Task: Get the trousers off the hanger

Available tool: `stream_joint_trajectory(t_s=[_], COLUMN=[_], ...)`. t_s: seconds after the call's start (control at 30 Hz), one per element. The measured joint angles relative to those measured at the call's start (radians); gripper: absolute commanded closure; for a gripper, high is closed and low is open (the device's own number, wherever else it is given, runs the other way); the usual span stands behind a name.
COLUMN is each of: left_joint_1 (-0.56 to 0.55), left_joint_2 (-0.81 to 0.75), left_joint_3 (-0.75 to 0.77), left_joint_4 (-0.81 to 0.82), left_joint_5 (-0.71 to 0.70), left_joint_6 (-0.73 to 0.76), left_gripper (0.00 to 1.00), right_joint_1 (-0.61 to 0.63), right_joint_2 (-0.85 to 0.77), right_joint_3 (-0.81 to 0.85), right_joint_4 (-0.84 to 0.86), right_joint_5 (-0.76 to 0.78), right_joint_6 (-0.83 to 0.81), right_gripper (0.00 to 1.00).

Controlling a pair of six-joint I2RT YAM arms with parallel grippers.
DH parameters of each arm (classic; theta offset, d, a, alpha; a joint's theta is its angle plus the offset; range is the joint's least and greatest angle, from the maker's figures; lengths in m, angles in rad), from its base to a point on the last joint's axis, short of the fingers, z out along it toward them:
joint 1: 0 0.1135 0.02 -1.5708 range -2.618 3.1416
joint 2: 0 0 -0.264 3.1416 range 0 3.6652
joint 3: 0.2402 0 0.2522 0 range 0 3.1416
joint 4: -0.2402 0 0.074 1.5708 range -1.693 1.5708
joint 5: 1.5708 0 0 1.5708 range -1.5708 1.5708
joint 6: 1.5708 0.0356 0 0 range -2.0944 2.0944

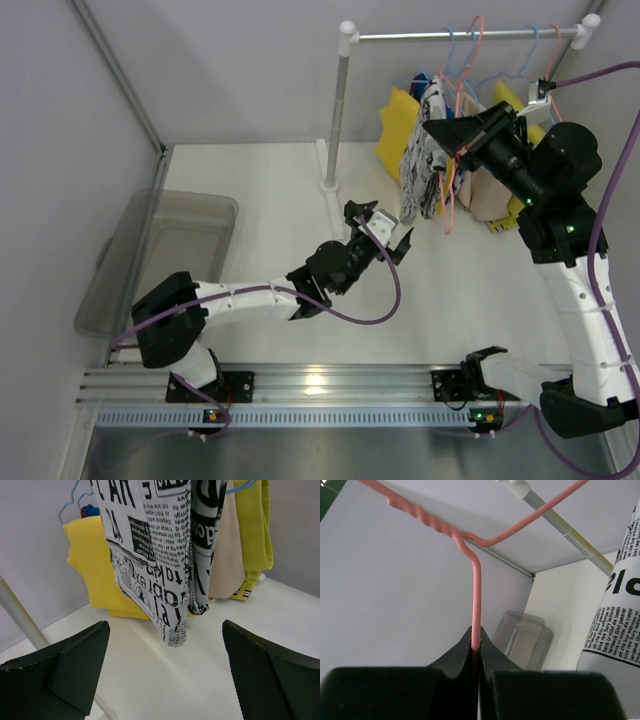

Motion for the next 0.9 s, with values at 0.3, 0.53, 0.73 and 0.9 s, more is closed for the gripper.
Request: stream_joint_trajectory(t_s=[0.3,0.53,0.73,0.9], left_joint_1=[0.000,0.014,0.031,0.032], left_joint_2=[0.157,0.301,0.373,0.416], left_joint_3=[-0.013,0.065,0.142,0.212], left_joint_4=[0.109,0.202,0.302,0.378], left_joint_5=[-0.004,-0.047,-0.055,-0.048], left_joint_6=[0.048,0.105,0.149,0.188], left_gripper=[0.01,0.01,0.01,0.01], right_joint_1=[0.004,0.006,0.006,0.006], right_joint_2=[-0.034,-0.069,-0.073,-0.073], right_joint_3=[0.000,0.000,0.000,-0.001], right_joint_4=[-0.022,-0.022,-0.023,-0.023], right_joint_5=[0.000,0.000,-0.001,-0.001], right_joint_6=[0.001,0.001,0.005,0.015], right_gripper=[1.00,1.00,1.00,1.00])
